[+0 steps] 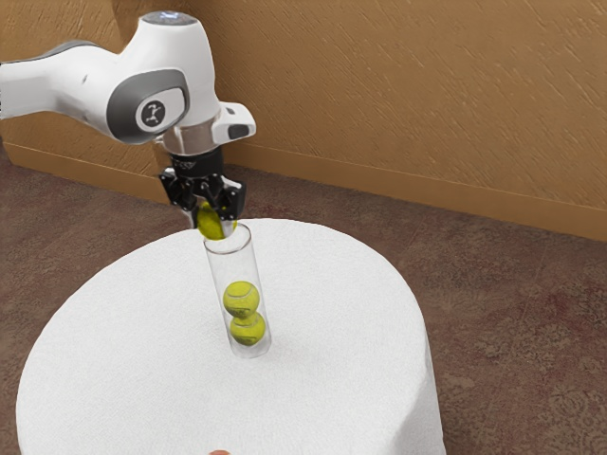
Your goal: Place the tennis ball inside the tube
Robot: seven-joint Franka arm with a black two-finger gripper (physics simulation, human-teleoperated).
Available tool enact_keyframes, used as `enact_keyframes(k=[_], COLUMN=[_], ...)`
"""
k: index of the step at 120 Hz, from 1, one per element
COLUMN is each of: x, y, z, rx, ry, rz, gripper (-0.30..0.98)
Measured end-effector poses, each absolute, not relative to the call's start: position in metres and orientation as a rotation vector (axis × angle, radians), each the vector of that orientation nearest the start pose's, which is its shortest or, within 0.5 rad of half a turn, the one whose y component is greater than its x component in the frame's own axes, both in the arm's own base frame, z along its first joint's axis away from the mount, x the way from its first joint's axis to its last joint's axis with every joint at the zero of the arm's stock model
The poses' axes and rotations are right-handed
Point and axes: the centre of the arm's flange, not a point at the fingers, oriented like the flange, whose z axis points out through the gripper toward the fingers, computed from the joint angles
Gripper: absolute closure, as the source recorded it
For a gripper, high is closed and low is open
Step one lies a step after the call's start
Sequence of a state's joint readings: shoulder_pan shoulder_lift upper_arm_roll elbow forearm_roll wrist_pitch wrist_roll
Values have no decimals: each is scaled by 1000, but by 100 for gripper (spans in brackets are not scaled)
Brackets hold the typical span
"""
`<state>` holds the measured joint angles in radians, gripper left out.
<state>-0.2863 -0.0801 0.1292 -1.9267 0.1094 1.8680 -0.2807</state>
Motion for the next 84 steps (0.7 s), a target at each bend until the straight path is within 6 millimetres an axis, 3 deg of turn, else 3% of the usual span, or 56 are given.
enact_keyframes(k=[15,35,57,61,72,84], x=[536,538,536,537,540,536], y=[-76,-76,-83,-84,-82,-79], z=[523,519,521,531,584,599], rx=[-3049,-3054,-3059,-3063,-3073,-3072], ry=[-136,-132,-106,-106,-94,-65], rz=[-60,-51,-52,-66,-128,-89], gripper=[42,20,8,7,5,3])
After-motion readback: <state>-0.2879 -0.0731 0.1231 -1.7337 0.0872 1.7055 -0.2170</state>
